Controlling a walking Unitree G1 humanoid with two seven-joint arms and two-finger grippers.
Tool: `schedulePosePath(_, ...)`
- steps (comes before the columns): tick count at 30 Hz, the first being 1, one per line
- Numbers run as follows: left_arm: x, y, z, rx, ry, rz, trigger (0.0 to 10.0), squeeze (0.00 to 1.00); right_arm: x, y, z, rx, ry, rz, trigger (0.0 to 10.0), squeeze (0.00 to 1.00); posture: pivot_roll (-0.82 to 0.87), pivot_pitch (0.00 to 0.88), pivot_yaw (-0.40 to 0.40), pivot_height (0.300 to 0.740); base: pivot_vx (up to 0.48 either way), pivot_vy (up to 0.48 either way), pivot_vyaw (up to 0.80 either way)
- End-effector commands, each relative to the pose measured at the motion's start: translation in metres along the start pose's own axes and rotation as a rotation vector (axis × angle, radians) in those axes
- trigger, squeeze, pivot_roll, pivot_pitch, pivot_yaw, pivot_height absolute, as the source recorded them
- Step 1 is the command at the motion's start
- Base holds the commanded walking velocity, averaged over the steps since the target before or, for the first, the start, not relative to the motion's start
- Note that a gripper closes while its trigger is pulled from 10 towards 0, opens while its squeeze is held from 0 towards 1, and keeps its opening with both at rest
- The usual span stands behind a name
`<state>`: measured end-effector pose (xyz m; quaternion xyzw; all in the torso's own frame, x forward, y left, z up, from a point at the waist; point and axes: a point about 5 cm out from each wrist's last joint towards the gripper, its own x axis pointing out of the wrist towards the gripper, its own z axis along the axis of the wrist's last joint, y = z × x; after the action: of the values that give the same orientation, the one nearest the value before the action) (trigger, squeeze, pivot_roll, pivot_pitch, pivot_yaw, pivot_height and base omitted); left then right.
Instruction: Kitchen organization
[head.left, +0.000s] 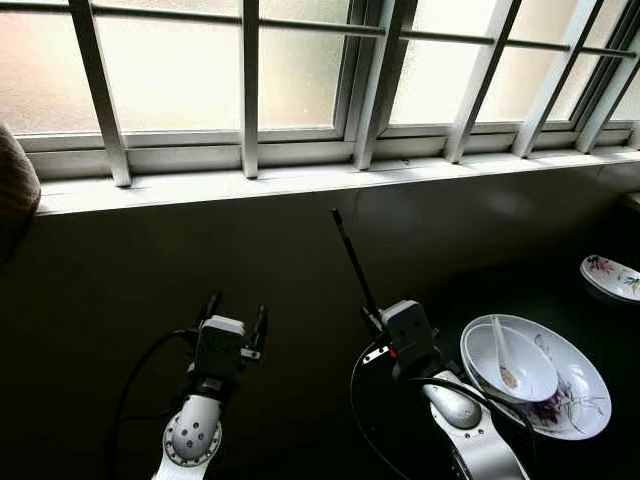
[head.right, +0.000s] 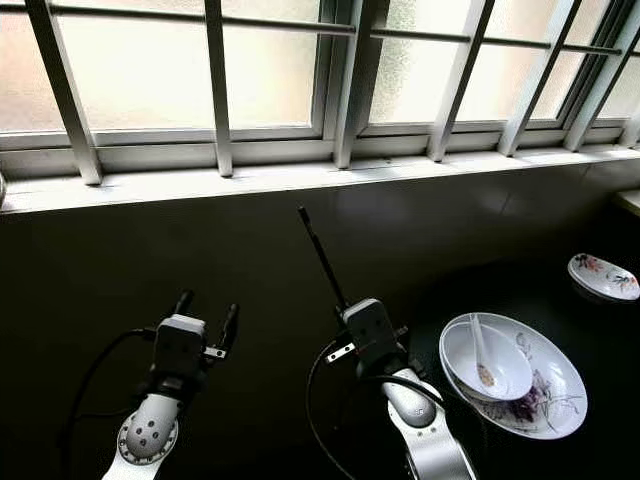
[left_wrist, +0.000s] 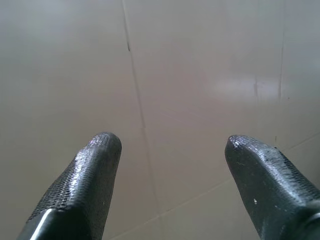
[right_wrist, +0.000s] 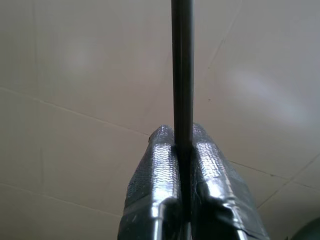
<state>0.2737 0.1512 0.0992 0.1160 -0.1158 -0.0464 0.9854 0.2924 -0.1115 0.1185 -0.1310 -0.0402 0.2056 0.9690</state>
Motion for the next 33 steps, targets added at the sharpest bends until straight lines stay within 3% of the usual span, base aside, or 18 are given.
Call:
schedulePosePath(1, -0.0013, -0.0036, 0.0012, -0.003, 0.003, -0.017, 10.0, 0.00, -0.0022, -0.0024, 0.0020, -0.018, -0.008, -0.009, 0.0, 0.00, 0.09, 0.000, -0.101, 0.740, 0.000, 0.000, 0.80)
schedulePosePath(33, -0.0008, 0.0009, 0.0056, -0.013, -0.017, -0.017, 10.0, 0.00, 0.0018, 0.0014, 0.0024, -0.013, -0.027, -0.007, 0.0, 0.00, 0.10, 0.000, -0.094, 0.740, 0.000, 0.040, 0.80)
